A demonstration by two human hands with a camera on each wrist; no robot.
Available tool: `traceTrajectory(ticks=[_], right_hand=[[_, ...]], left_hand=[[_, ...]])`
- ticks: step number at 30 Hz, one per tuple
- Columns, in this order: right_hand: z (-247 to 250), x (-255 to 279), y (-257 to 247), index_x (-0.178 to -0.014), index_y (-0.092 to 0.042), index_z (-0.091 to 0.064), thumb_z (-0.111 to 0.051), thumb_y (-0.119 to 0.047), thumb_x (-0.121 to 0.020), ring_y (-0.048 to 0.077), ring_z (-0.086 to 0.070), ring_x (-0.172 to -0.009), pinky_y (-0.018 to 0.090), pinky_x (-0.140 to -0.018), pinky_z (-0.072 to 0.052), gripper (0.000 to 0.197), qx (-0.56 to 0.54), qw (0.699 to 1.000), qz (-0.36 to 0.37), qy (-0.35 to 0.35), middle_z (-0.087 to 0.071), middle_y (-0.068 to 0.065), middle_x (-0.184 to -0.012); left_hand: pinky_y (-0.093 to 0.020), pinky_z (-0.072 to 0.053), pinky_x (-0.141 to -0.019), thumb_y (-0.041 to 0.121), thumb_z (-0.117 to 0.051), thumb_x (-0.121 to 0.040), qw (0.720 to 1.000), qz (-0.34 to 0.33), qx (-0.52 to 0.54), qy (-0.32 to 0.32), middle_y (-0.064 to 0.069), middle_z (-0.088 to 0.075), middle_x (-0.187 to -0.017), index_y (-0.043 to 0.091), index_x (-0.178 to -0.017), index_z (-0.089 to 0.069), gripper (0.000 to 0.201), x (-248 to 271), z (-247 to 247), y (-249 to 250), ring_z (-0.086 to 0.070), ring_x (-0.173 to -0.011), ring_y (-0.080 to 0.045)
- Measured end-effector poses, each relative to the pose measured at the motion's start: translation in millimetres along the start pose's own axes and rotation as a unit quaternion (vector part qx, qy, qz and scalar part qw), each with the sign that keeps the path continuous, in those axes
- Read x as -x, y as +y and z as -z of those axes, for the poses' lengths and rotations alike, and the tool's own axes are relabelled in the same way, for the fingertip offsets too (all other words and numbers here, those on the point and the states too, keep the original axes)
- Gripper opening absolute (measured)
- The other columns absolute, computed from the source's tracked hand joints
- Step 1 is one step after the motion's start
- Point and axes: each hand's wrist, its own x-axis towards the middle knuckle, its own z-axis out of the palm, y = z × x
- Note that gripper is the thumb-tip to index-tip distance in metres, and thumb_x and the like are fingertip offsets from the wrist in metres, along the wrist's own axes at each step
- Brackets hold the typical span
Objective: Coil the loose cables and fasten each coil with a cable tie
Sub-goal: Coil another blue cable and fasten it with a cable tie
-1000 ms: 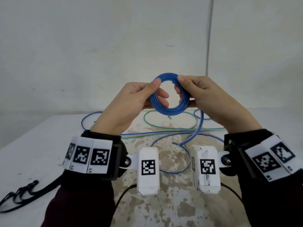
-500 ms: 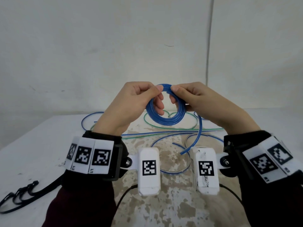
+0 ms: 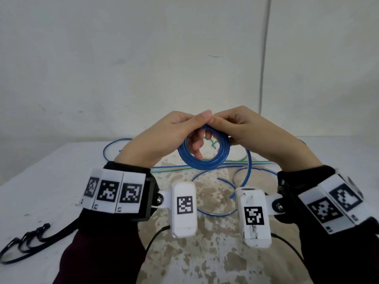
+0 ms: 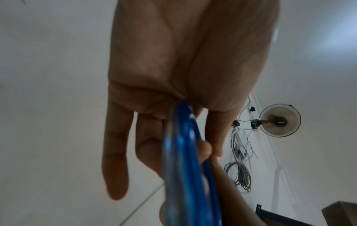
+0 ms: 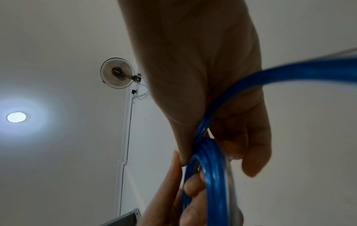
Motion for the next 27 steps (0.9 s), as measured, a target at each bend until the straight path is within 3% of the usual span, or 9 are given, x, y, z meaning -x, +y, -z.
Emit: traceTrajectory(ticks=[4,7,10,12,14,16,19,23,27], right_hand=[[-4,0,-7,-0.085,0.003,-0.066,-0.048,-0.038,-0.097,0.031,-0.031,-0.064,0.035,-0.062,-0.033,0.047,-0.046,0.998,-0.011,0.049,-0.041,0.019,-0.07],[-9,-4,-12,-0.074,-0.008,-0.061,-0.035,-0.033,-0.103,0.023,-0.041,-0.059,0.033,-0.061,-0.036,0.046,-0.061,0.992,-0.032,0.109,-0.046,0.011,-0.062],[-7,-7,-13,-0.074,-0.012,-0.062,-0.033,-0.025,-0.102,0.015,-0.049,-0.058,0.026,-0.057,-0.047,0.043,-0.15,0.976,-0.063,0.143,-0.05,0.002,-0.062],[-3,-6,-12,-0.08,-0.011,-0.065,-0.033,-0.024,-0.102,0.012,-0.055,-0.062,0.028,-0.058,-0.052,0.041,-0.213,0.969,-0.058,0.116,-0.056,0.002,-0.066],[1,-3,-10,-0.088,-0.012,-0.066,-0.036,-0.028,-0.103,0.012,-0.06,-0.071,0.031,-0.068,-0.056,0.037,-0.26,0.962,-0.047,0.062,-0.064,0.0,-0.071],[3,-1,-10,-0.092,-0.013,-0.066,-0.037,-0.03,-0.101,0.013,-0.062,-0.075,0.031,-0.074,-0.056,0.035,-0.319,0.946,-0.046,0.03,-0.066,-0.001,-0.071],[7,-2,-9,-0.084,-0.009,-0.057,-0.031,-0.027,-0.103,0.015,-0.055,-0.063,0.021,-0.067,-0.05,0.037,-0.353,0.935,-0.021,0.042,-0.048,-0.003,-0.055],[10,1,-6,-0.077,-0.009,-0.051,-0.029,-0.025,-0.105,0.015,-0.04,-0.055,0.017,-0.06,-0.044,0.038,-0.237,0.97,-0.005,0.047,-0.033,-0.01,-0.047],[6,3,-6,-0.082,-0.004,-0.048,-0.031,-0.024,-0.104,0.016,-0.038,-0.055,0.026,-0.064,-0.048,0.034,-0.119,0.993,-0.017,0.021,-0.035,-0.014,-0.046]], left_hand=[[-0.036,-0.046,-0.077,0.037,-0.035,-0.1,0.997,-0.03,0.065,0.005,0.0,-0.037,-0.055,0.011,-0.07,-0.045,0.041,1,1,1,-0.054,-0.05,-0.015],[-0.027,-0.048,-0.065,0.032,-0.034,-0.102,0.99,-0.048,0.116,0.056,0.005,-0.033,-0.052,0.011,-0.073,-0.041,0.037,-3,-5,3,-0.048,-0.046,-0.012],[-0.022,-0.043,-0.058,0.031,-0.036,-0.103,0.976,-0.091,0.11,0.167,0.003,-0.031,-0.054,0.013,-0.069,-0.039,0.038,-9,-12,4,-0.046,-0.044,-0.011],[-0.018,-0.041,-0.054,0.03,-0.036,-0.103,0.959,-0.118,0.125,0.225,0.003,-0.032,-0.053,0.013,-0.068,-0.039,0.039,-11,-15,3,-0.045,-0.044,-0.011],[-0.018,-0.04,-0.053,0.031,-0.035,-0.103,0.947,-0.122,0.165,0.247,0.004,-0.033,-0.052,0.013,-0.068,-0.039,0.04,-13,-17,3,-0.044,-0.044,-0.011],[-0.021,-0.038,-0.054,0.032,-0.034,-0.103,0.94,-0.12,0.211,0.239,0.005,-0.034,-0.051,0.012,-0.068,-0.04,0.041,-13,-19,5,-0.042,-0.045,-0.012],[-0.023,-0.043,-0.055,0.03,-0.029,-0.104,0.942,-0.112,0.26,0.18,0.002,-0.037,-0.052,0.012,-0.069,-0.04,0.041,-13,-20,9,-0.046,-0.047,-0.015],[-0.027,-0.047,-0.059,0.028,-0.031,-0.1,0.968,-0.043,0.245,0.038,-0.005,-0.041,-0.056,0.008,-0.075,-0.046,0.036,-10,-16,9,-0.051,-0.049,-0.018],[-0.029,-0.042,-0.063,0.033,-0.046,-0.092,0.993,0.003,0.119,-0.018,-0.002,-0.046,-0.053,0.008,-0.077,-0.053,0.03,-4,-6,2,-0.046,-0.047,-0.016]])
